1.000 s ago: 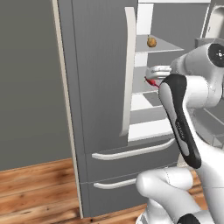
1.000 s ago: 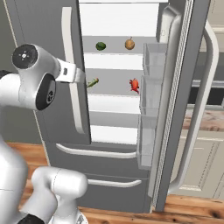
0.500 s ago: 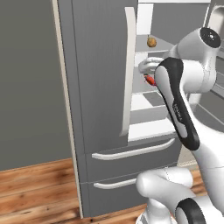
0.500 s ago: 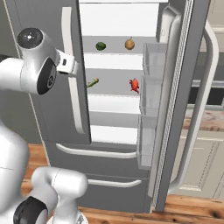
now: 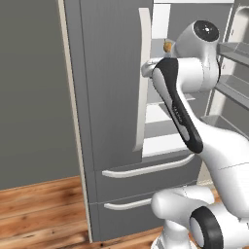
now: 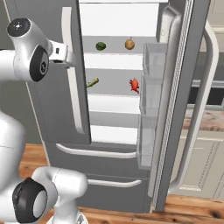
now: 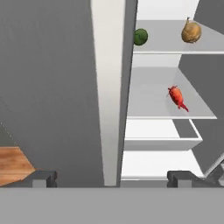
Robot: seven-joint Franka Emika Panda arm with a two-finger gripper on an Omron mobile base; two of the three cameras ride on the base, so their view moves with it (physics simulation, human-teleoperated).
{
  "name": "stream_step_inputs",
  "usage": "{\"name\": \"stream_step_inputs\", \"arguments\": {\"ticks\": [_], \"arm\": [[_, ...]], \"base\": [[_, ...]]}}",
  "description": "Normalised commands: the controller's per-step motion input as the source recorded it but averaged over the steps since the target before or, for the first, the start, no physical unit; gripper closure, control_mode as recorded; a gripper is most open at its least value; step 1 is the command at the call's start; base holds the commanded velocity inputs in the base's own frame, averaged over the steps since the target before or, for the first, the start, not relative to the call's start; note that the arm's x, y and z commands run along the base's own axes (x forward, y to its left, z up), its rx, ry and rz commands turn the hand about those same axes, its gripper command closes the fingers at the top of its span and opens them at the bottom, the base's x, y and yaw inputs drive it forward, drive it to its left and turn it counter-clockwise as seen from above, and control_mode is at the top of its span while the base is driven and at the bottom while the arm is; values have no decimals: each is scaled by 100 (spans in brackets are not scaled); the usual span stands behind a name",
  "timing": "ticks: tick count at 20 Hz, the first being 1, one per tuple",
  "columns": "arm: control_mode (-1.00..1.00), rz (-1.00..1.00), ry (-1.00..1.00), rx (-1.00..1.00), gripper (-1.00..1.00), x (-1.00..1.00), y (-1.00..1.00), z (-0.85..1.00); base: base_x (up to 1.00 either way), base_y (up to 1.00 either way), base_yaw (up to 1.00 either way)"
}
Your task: Gather the onion and avocado from the fridge and place them on a tray on the dining counter. Then gather the fishs from the fridge and place them on the other tray.
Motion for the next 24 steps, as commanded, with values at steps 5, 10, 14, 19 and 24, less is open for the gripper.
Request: {"name": "stream_step_inputs", "arguments": {"ticks": [5, 10, 14, 19, 24], "arm": [[-100, 1, -12, -3, -100, 33, 3, 0], [-100, 1, -1, 0, -100, 34, 3, 0], [-100, 0, 0, 0, -100, 39, 4, 0], [-100, 0, 0, 0, -100, 40, 7, 0], [-100, 0, 0, 0, -100, 39, 11, 0]], "base": [[0, 0, 0], [0, 0, 0], [0, 0, 0], [0, 0, 0], [0, 0, 0]]}}
